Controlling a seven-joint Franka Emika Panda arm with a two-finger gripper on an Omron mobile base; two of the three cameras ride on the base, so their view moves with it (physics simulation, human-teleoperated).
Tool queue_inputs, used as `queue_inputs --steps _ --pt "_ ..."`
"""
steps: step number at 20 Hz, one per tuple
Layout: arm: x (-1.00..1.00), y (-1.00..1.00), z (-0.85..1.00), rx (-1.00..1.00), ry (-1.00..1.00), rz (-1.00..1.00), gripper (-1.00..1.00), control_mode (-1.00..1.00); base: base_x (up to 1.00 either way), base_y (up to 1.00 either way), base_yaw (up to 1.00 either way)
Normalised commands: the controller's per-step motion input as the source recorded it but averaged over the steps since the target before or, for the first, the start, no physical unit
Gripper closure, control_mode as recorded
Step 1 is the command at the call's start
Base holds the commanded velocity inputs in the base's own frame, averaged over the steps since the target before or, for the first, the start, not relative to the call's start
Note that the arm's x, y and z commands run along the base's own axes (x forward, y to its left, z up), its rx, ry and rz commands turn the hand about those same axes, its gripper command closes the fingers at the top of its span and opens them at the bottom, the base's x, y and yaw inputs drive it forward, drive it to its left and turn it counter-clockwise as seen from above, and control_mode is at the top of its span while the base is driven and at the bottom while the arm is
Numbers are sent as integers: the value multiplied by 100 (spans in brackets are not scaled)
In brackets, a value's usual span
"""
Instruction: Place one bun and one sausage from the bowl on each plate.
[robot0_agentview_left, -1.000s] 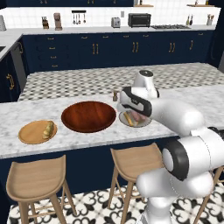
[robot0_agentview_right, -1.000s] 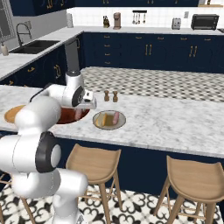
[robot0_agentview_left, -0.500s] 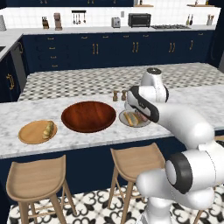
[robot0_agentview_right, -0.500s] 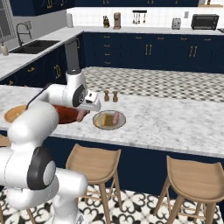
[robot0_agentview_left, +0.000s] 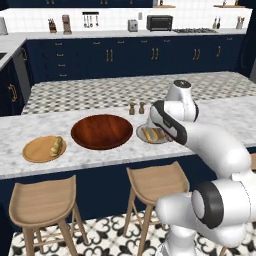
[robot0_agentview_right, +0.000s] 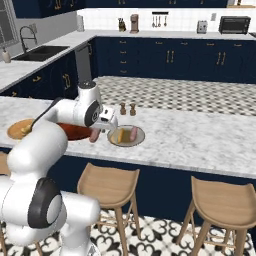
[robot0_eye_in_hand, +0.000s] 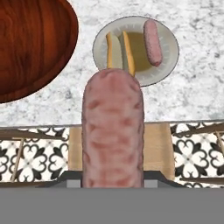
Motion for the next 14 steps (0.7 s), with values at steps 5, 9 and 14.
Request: queue_inputs --steps 5,9,14 --pt "0 0 0 0 0 0 100 100 -39 97 7" --pt "0 0 0 0 0 0 100 100 5 100 7" --pt "0 0 0 0 0 0 100 100 39 68 2"
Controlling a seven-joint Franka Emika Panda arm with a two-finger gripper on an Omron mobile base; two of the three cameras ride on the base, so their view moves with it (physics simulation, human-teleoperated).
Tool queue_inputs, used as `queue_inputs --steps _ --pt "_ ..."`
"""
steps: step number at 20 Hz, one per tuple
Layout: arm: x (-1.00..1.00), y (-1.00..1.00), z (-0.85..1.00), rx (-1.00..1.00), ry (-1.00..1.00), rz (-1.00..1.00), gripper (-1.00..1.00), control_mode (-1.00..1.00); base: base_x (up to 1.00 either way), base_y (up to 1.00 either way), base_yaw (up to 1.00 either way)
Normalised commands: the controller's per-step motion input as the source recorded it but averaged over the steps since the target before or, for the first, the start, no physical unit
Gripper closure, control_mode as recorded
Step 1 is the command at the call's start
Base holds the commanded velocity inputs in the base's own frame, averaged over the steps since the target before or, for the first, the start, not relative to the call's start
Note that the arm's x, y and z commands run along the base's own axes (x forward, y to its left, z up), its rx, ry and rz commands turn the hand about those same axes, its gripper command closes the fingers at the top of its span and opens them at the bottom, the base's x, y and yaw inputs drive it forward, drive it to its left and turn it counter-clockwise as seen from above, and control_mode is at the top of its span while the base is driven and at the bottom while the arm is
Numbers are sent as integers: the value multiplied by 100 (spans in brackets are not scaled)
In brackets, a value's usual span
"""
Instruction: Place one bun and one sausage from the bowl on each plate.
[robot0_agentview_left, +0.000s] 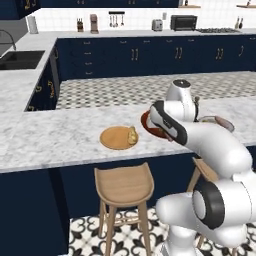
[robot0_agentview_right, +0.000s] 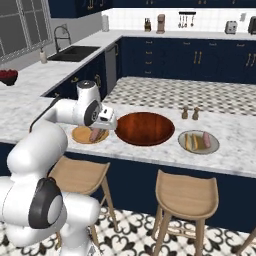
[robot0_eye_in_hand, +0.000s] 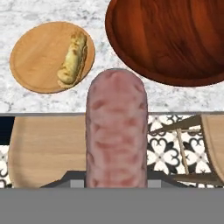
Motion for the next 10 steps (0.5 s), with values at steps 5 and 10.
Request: queue_inputs --steps 5,10 --pt "0 0 0 0 0 0 100 100 57 6 0" --pt "0 0 0 0 0 0 100 100 37 1 0"
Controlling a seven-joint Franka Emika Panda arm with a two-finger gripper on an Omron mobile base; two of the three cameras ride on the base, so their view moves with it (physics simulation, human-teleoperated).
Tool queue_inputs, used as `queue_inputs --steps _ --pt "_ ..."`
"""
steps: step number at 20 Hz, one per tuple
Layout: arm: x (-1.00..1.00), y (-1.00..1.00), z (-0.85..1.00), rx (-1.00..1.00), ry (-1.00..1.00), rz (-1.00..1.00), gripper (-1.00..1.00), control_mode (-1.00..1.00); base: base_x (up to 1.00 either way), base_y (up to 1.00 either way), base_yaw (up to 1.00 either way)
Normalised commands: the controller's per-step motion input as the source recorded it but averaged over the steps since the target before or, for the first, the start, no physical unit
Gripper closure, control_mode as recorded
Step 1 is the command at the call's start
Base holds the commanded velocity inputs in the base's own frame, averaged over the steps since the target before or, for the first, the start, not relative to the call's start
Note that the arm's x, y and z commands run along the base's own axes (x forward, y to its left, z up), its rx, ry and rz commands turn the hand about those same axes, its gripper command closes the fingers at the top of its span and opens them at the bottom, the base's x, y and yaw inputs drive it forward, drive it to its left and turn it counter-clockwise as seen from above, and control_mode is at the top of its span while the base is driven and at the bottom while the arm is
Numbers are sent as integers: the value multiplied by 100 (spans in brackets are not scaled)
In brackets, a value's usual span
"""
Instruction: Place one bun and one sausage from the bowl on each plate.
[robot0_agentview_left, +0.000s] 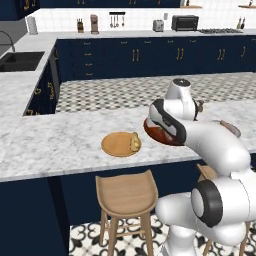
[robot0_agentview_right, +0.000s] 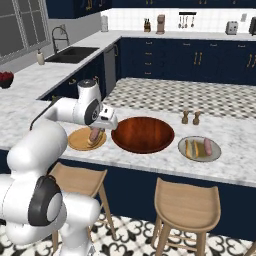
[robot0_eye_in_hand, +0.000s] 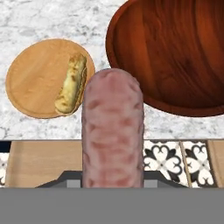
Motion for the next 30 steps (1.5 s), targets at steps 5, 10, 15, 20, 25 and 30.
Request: queue_inputs --steps 5,10,15,20,25,30 --pt "5 80 0 -2 4 5 100 -100 0 0 0" --pt "47 100 0 0 13 13 100 -100 0 0 0" --pt "60 72 -19 0 10 0 100 -100 0 0 0" --pt "57 23 -76 0 3 1 100 -100 0 0 0" --pt "56 4 -75 0 3 3 100 -100 0 0 0" --pt "60 17 -45 0 4 1 100 -100 0 0 0"
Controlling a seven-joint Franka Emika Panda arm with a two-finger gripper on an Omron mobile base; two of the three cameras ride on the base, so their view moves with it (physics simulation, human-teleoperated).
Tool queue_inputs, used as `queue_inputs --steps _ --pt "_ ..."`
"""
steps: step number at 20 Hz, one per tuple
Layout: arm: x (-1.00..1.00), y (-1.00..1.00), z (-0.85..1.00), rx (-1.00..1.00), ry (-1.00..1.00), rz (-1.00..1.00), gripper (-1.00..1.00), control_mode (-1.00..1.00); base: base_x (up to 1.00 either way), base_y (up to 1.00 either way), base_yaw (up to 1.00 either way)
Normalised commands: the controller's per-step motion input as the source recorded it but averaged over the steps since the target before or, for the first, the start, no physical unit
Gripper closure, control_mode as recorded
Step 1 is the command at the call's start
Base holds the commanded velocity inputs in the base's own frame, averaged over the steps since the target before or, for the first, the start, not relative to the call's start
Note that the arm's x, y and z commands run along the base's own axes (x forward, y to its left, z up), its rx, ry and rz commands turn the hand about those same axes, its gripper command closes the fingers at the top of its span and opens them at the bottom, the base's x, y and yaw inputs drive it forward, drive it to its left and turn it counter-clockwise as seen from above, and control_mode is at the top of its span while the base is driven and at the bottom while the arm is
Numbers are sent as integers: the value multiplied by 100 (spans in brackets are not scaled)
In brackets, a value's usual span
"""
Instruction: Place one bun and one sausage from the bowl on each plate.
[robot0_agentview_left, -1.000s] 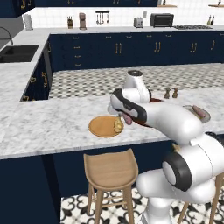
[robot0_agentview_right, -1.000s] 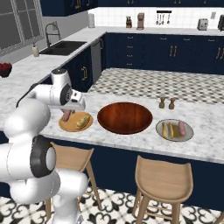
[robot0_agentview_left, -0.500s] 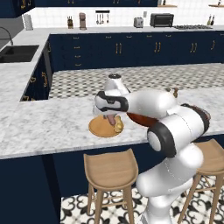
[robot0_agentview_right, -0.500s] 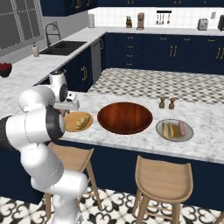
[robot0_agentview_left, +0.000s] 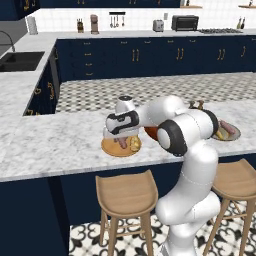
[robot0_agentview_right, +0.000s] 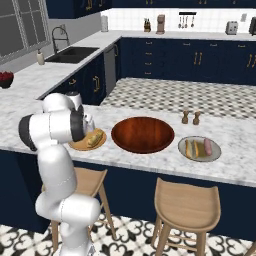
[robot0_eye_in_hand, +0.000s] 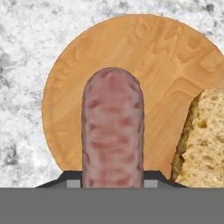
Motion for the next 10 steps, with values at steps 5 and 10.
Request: queue_inputs --steps 5,10 --pt "49 19 -33 0 4 0 100 -100 0 0 0" --pt "30 1 -24 0 1 0 100 -100 0 0 0"
